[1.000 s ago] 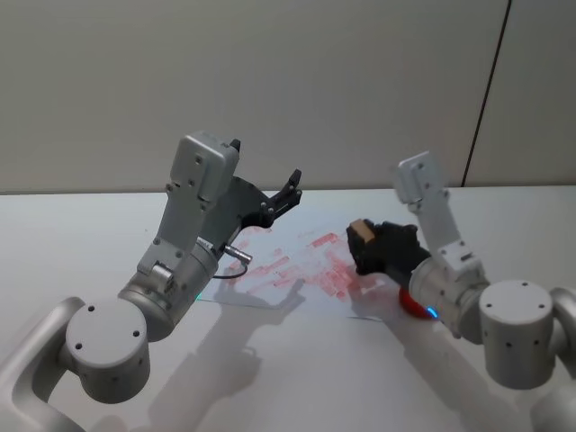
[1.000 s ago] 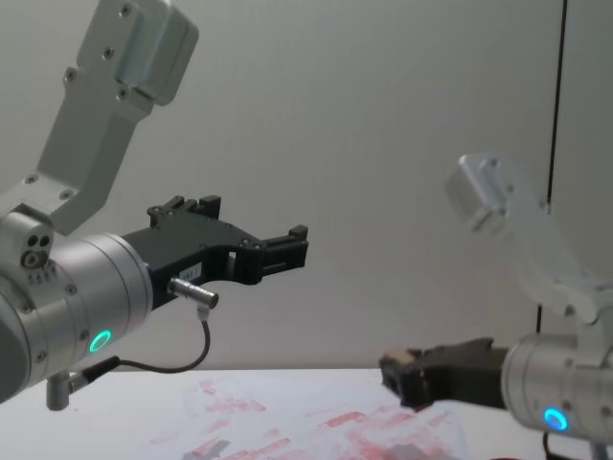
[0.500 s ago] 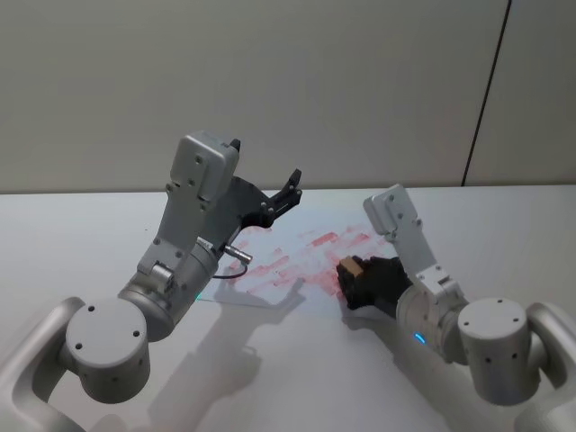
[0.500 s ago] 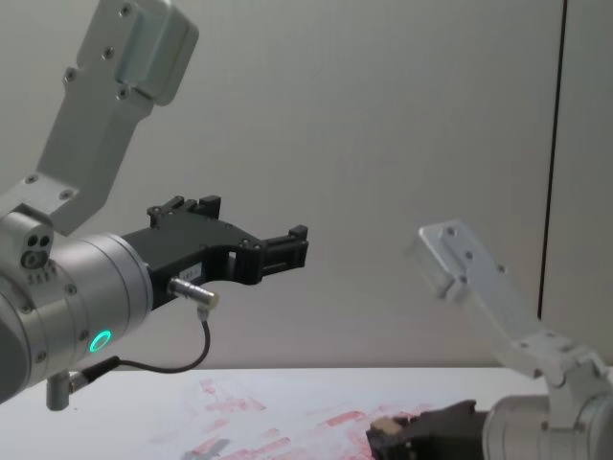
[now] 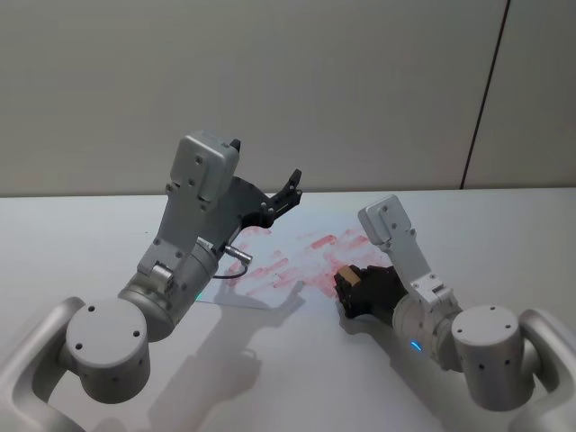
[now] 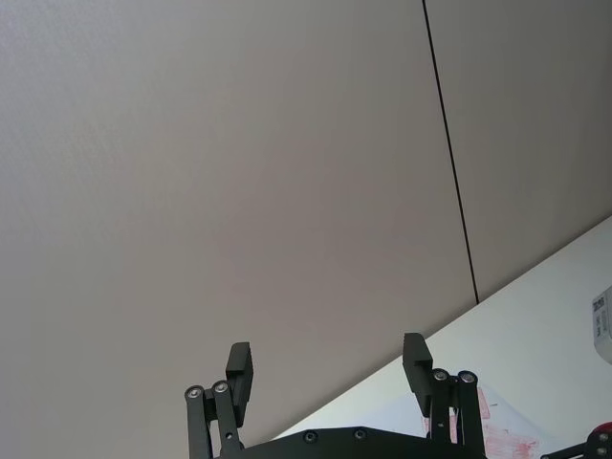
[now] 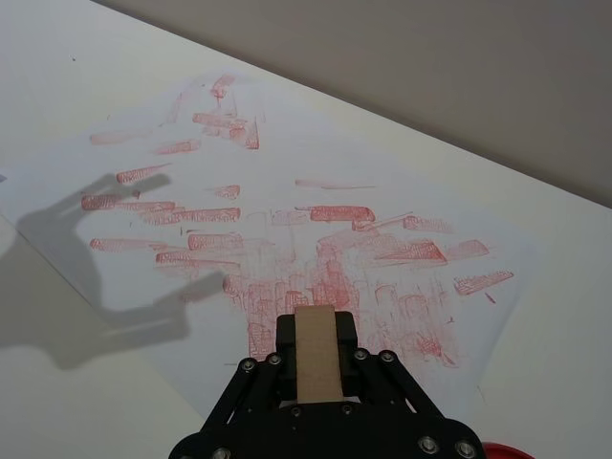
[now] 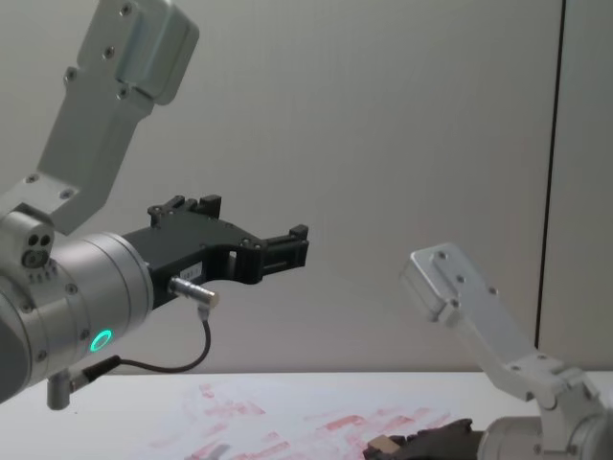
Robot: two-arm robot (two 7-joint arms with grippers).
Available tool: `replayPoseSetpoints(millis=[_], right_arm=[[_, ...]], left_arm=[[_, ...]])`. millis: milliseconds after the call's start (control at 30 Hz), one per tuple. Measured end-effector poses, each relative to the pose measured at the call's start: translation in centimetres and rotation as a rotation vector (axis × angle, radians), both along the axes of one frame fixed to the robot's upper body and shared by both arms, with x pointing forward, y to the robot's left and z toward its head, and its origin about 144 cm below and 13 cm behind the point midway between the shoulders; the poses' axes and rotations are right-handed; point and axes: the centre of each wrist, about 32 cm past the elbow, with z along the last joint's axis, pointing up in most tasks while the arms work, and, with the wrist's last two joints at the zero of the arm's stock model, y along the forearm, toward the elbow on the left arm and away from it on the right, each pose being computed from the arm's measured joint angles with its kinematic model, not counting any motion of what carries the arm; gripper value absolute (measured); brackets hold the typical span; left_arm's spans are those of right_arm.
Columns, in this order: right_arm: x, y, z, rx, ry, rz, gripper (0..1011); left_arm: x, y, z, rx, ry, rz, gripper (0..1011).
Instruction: Use the one hand to pick up the stamp and affix it onto the A4 paper.
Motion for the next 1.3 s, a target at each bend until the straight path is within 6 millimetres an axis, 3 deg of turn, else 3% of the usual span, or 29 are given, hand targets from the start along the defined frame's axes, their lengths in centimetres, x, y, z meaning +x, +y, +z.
replayPoseSetpoints(millis=[367,667,967,1300], right_arm=[[0.0,-0.1,-0.1,0.031,-0.01,-0.012,219],[-0.4,-0.9,1.9,0.11,-0.063,-0.037,219],[-1.9,-3.7,4.1,0.156,-0.108,-0.101,219],[-3.5,-6.7,4.7,0.125,-0.103,-0.156,219]], left_arm=[[0.0,0.0,0.0,0.0,0.0,0.0,1002],[0.0,0.0,0.0,0.0,0.0,0.0,1002],[0.0,0.0,0.0,0.0,0.0,0.0,1001],[0.0,0.0,0.0,0.0,0.0,0.0,1001]])
